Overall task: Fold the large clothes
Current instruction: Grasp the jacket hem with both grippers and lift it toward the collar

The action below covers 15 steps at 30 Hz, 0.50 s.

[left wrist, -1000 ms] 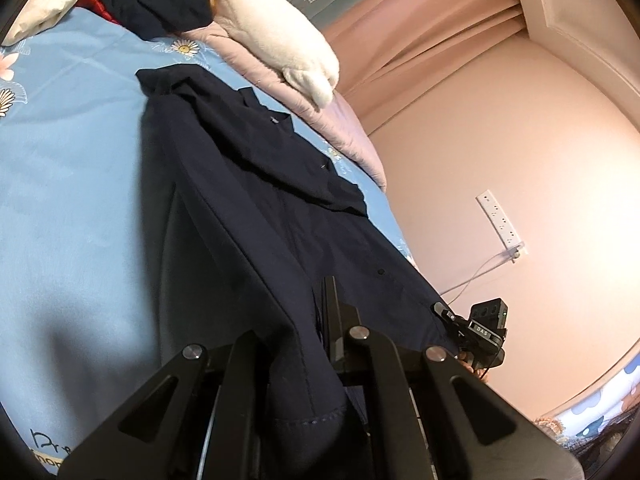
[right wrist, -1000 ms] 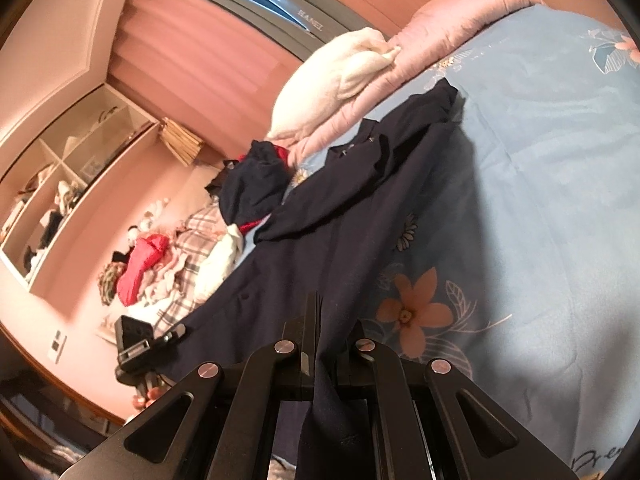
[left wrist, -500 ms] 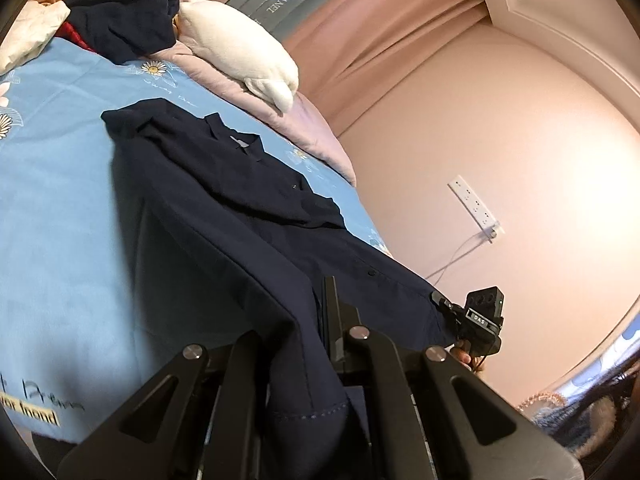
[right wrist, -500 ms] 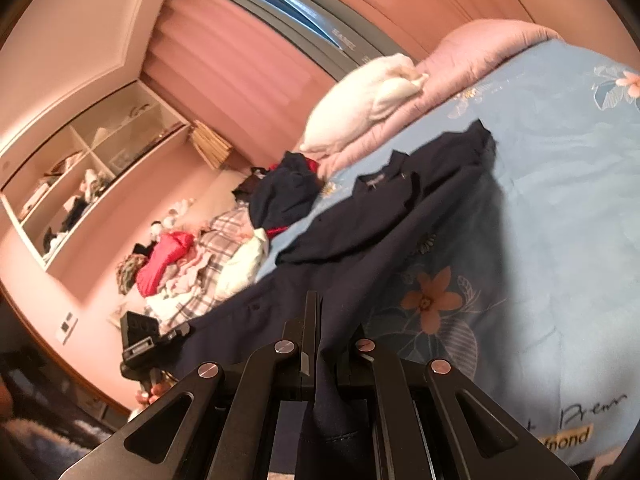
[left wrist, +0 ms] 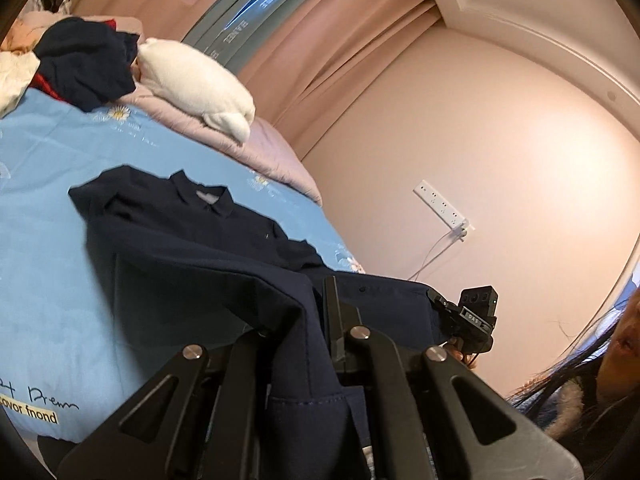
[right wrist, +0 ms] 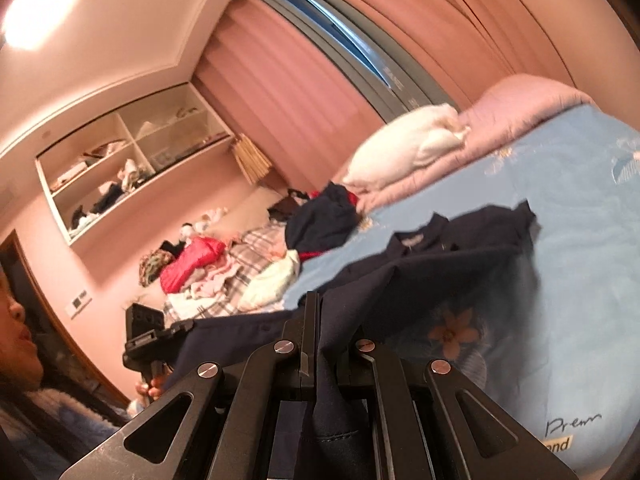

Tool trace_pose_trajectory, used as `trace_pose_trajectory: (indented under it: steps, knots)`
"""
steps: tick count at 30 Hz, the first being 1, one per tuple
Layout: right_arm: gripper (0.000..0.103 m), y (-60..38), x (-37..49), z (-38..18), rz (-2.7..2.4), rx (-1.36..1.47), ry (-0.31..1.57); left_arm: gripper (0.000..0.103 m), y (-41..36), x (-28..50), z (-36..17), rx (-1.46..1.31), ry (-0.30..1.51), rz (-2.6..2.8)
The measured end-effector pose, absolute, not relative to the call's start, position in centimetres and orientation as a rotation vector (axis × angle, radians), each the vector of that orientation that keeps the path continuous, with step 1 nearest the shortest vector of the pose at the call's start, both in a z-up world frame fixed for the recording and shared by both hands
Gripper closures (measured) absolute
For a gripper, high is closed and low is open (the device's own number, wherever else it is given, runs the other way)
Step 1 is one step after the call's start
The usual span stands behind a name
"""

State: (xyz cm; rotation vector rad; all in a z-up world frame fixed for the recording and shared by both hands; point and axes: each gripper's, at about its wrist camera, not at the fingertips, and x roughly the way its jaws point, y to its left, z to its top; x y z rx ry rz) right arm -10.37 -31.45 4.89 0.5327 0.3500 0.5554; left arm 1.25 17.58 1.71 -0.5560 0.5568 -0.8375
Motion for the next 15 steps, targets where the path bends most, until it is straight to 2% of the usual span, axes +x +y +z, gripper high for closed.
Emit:
trace_pose_trajectory:
  steps: [15]
  knots:
    - [0.098,-34.5,-5.3,4.2,0.525,0.615,0.374,0.098,19.0,6.6,0.5,-0.674,0.577,-0.783]
